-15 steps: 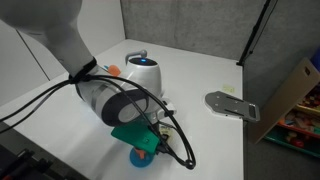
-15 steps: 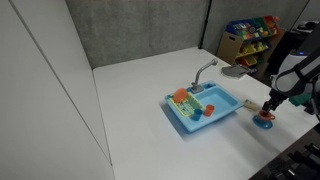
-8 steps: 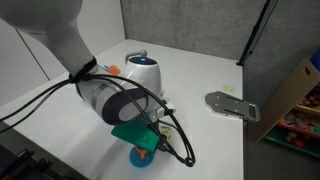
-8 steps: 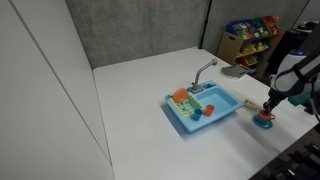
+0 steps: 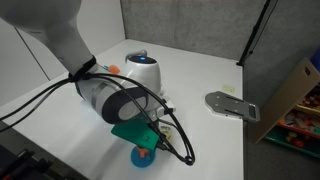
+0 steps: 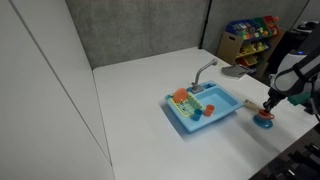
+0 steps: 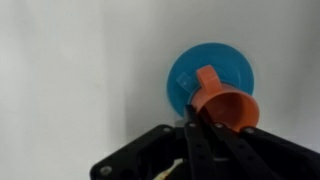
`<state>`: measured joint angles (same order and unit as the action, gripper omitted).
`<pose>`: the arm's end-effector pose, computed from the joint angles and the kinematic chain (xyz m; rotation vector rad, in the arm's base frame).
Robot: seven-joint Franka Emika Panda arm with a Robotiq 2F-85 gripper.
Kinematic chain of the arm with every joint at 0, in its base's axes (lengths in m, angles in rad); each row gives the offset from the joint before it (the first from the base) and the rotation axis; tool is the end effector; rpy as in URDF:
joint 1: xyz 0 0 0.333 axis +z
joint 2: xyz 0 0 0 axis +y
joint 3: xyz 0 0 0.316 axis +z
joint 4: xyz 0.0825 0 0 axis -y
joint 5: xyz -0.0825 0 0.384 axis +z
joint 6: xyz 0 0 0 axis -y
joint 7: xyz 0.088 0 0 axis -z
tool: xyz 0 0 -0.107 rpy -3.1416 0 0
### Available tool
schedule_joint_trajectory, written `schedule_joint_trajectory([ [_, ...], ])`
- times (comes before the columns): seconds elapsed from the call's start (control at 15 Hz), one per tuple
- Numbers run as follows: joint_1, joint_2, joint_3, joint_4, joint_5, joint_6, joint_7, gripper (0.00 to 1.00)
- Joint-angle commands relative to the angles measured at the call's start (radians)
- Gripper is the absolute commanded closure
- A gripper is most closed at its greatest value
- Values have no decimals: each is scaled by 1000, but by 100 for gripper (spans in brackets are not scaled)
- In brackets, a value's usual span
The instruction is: Put the orange mug on the right corner of the sink
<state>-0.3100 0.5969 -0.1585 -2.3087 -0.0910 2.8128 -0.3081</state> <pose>0.4398 -0.2276 0.0827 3.0614 -0.0762 -0.1937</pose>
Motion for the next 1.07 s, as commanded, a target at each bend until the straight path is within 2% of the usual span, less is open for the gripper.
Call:
schedule_joint_trajectory([
  [0.0, -45, -51, 27, -37, 1, -9, -30, 96],
  [0.6, -163, -174, 116, -94, 86, -62, -119, 96],
  [1.0, -155, -245, 141, -84, 205, -119, -122, 96],
])
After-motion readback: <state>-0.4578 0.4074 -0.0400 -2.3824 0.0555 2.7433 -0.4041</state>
